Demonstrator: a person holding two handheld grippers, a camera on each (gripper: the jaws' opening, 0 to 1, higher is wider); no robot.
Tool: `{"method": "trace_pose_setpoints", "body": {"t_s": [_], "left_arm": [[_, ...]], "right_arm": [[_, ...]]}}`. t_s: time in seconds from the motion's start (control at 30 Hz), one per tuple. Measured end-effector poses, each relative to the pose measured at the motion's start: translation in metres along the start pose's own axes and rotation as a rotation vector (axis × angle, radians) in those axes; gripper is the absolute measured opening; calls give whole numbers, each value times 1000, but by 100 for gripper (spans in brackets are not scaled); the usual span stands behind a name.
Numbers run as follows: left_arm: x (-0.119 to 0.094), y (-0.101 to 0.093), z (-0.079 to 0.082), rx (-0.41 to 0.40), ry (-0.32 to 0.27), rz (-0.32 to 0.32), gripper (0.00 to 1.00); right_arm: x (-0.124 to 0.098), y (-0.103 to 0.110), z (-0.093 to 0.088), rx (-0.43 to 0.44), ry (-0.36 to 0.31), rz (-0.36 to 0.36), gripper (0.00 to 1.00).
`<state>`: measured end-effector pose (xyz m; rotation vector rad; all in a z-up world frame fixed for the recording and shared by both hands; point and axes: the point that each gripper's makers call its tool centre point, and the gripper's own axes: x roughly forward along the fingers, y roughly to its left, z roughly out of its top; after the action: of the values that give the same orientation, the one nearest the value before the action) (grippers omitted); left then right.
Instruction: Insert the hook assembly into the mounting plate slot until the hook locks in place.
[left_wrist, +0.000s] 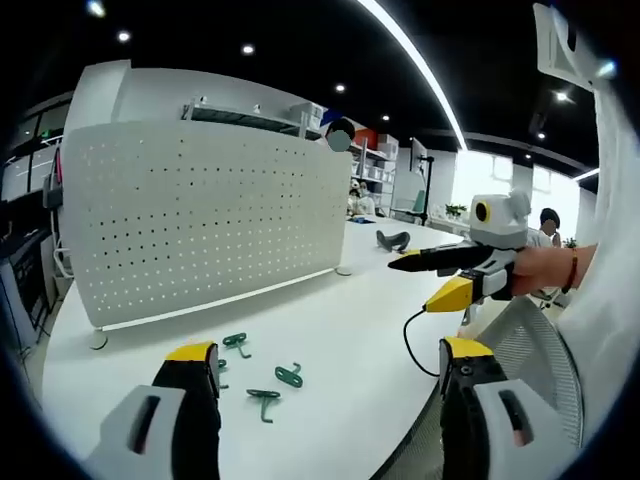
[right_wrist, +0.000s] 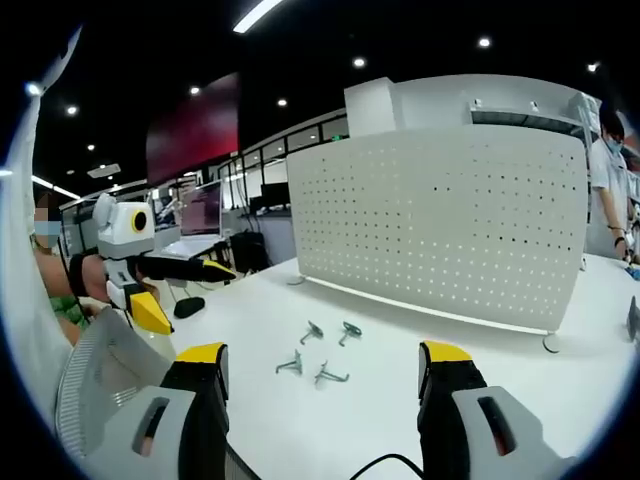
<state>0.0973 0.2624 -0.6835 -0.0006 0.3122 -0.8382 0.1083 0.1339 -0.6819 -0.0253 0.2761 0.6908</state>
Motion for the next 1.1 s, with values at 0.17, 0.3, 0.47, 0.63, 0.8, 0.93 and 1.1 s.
{"method": "trace_pose_setpoints", "body": {"t_s": [0.17, 0.3, 0.47, 0.63, 0.8, 0.93, 1.1], "left_arm": [[9, 4, -14, -13, 59, 4, 89], [14, 5, -22, -21, 75, 2, 89], [21, 7, -35, -51, 109, 14, 88], [27, 13, -48, -77, 153, 34, 86], [32, 19, -57, -67, 199, 38, 84], [36, 22, -62, -76, 217, 44, 83], [42, 26, -68, -72, 245, 51, 80]], "right_arm": [[1, -2, 0, 5, 2, -2, 78], [1, -2, 0, 14, -1, 2, 78], [2, -3, -2, 17, 6, -2, 78], [2, -1, -3, 16, 12, -3, 78], [0, -4, -5, 18, 12, -11, 78], [-3, -5, -7, 28, 11, -20, 78], [-4, -4, -10, 32, 20, -25, 78]]}}
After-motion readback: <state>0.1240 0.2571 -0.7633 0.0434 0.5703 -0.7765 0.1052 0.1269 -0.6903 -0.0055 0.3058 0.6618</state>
